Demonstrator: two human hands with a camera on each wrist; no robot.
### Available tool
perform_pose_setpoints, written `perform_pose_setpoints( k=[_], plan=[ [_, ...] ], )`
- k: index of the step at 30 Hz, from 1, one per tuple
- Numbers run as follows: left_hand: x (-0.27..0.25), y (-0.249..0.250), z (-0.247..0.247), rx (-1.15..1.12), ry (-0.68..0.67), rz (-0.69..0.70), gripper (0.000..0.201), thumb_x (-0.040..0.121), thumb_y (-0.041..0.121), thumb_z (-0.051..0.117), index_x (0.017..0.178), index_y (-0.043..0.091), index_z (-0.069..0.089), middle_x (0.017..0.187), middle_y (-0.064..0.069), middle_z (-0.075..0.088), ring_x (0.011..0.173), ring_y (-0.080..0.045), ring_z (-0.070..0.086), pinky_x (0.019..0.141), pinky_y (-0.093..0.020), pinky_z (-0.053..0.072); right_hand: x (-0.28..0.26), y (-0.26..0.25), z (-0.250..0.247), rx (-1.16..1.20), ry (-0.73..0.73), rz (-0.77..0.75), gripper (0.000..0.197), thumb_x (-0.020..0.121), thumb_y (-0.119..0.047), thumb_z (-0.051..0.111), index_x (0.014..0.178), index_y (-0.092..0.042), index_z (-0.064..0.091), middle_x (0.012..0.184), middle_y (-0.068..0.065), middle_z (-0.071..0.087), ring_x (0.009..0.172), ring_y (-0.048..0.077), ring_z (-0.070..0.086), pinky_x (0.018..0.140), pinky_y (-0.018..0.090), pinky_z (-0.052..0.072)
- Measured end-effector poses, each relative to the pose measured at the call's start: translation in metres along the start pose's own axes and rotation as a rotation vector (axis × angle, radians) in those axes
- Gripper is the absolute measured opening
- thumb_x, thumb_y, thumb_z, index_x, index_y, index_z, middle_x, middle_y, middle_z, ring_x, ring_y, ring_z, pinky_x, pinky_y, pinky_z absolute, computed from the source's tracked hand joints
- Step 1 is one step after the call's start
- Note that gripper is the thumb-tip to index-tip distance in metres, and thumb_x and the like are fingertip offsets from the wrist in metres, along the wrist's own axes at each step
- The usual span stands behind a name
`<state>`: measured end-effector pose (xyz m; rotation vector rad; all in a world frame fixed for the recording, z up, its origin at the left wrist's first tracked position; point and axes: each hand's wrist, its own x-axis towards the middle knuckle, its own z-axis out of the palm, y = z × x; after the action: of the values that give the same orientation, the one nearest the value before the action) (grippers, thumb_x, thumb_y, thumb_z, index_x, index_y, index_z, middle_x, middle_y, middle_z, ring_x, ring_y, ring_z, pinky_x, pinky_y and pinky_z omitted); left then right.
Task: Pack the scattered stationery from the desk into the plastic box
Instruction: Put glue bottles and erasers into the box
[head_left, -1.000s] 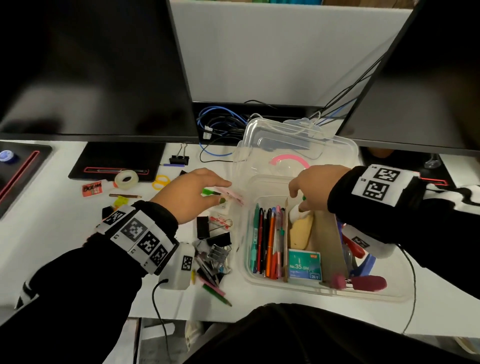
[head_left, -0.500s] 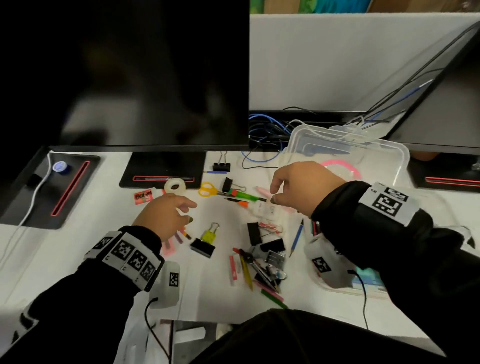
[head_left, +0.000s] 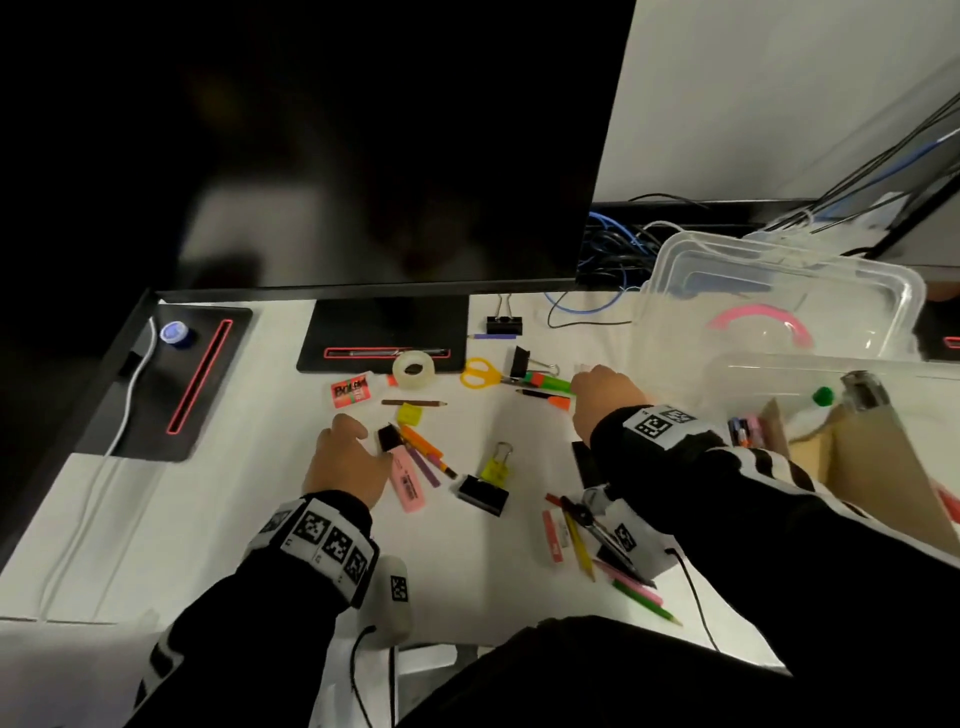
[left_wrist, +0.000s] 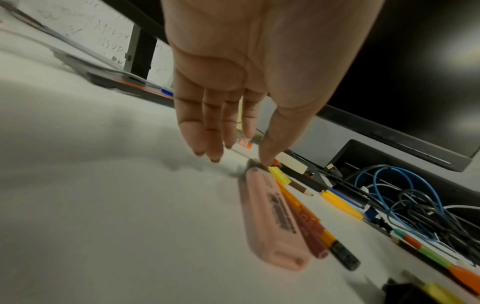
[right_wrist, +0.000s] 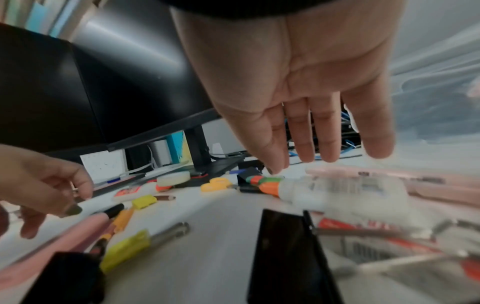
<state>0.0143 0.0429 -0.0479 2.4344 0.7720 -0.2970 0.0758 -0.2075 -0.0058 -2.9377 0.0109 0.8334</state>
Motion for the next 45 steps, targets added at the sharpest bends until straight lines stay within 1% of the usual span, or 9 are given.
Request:
perform_pose_setpoints(
  k=[6,10,17,22,26,31,37,43,45],
  plan=[
    [0.008,-0.007,0.004,-0.101,-0.008,-0.061,0.042,0.086,0.038,0.062,0.114,0.016,0.042,0.104,-0.003,0.04,0.083,-0.023,0.047,0.068,-0.034,0.04,0.014,-0.004,0.017,-0.047,-0.013,0.046,0.037,0.096,-0.017,0.038,0.132,-0.014,0.046,0.128,0.009,0.046,0.115,0.025,0.05,0.098,0.037,0.044],
    [0.017,-0.01,0.012,-0.112,-0.135,-0.072,0.035,0.084,0.035,0.065,0.106,0.02,0.043,0.101,-0.009,0.059,0.083,-0.029,0.06,0.071,-0.04,0.056,0.016,-0.002,0.018,-0.097,-0.034,0.063,0.037,0.096,-0.026,0.044,0.131,-0.014,0.047,0.137,0.01,0.038,0.122,0.027,0.043,0.102,0.041,0.04],
    [0.016,0.003,0.016,-0.177,-0.281,-0.055,0.029,0.087,0.029,0.064,0.106,0.015,0.047,0.086,-0.01,0.063,0.07,-0.027,0.065,0.055,-0.035,0.057,0.019,-0.002,0.017,-0.167,-0.098,0.13,0.041,0.089,-0.027,0.058,0.128,-0.015,0.052,0.141,0.007,0.032,0.131,0.027,0.032,0.105,0.046,0.034],
    [0.031,0.012,0.004,0.021,-0.115,0.09,0.025,0.086,0.033,0.064,0.106,0.02,0.053,0.106,-0.004,0.058,0.085,-0.019,0.056,0.074,-0.03,0.047,0.018,0.0,0.015,-0.181,-0.098,0.14,0.033,0.091,-0.024,0.056,0.123,-0.017,0.055,0.143,0.005,0.033,0.129,0.027,0.034,0.106,0.049,0.031],
    [0.052,0.018,-0.009,0.147,0.134,0.22,0.039,0.084,0.02,0.066,0.12,0.016,0.052,0.124,-0.012,0.047,0.111,-0.03,0.048,0.092,-0.038,0.042,0.016,0.0,0.011,-0.151,-0.058,0.161,0.031,0.092,-0.018,0.051,0.122,-0.014,0.054,0.131,0.006,0.045,0.122,0.027,0.042,0.104,0.047,0.033],
    [0.087,0.012,-0.005,0.332,-0.007,0.211,0.061,0.084,0.021,0.064,0.139,0.018,0.038,0.142,-0.009,0.039,0.127,-0.032,0.04,0.104,-0.046,0.037,0.006,0.002,-0.002,-0.01,0.105,0.112,0.036,0.09,-0.017,0.051,0.126,-0.014,0.047,0.122,0.006,0.051,0.115,0.026,0.049,0.098,0.041,0.038],
    [0.098,0.006,-0.004,0.493,-0.014,0.259,0.073,0.079,0.021,0.072,0.142,0.017,0.035,0.141,-0.013,0.033,0.122,-0.036,0.043,0.104,-0.046,0.038,-0.023,0.005,-0.024,0.408,0.211,0.069,0.028,0.095,-0.026,0.05,0.119,-0.012,0.05,0.106,0.007,0.059,0.095,0.024,0.054,0.087,0.034,0.044],
    [0.092,0.001,-0.003,0.522,0.015,0.291,0.065,0.076,0.024,0.073,0.135,0.017,0.046,0.122,-0.013,0.054,0.111,-0.032,0.052,0.098,-0.042,0.044,-0.05,0.016,-0.028,0.608,0.285,-0.007,0.02,0.092,-0.032,0.053,0.086,-0.015,0.046,0.073,-0.003,0.048,0.075,0.019,0.046,0.058,0.023,0.031],
    [0.087,0.0,-0.003,0.476,0.008,0.285,0.053,0.077,0.019,0.072,0.126,0.013,0.053,0.117,-0.012,0.06,0.106,-0.031,0.056,0.094,-0.041,0.045,-0.06,0.02,-0.033,0.648,0.295,-0.05,0.022,0.091,-0.034,0.055,0.082,-0.016,0.046,0.069,-0.004,0.048,0.073,0.019,0.048,0.058,0.023,0.034]
  ],
)
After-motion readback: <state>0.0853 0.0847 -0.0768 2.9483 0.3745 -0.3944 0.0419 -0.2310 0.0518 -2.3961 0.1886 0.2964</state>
